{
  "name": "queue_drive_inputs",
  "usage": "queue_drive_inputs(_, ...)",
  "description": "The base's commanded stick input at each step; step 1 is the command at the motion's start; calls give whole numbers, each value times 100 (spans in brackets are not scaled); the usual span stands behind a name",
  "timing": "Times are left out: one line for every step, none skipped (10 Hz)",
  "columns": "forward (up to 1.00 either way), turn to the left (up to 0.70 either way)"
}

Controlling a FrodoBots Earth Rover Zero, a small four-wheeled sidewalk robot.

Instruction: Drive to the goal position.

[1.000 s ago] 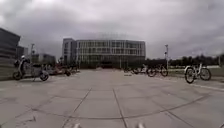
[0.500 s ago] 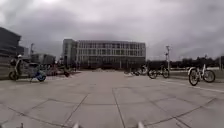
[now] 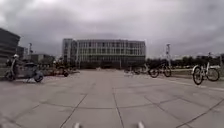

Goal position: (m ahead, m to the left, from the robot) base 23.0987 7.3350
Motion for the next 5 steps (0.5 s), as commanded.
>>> queue_drive_inputs(45,0)
queue_drive_inputs(45,0)
queue_drive_inputs(45,0)
queue_drive_inputs(45,0)
queue_drive_inputs(45,0)
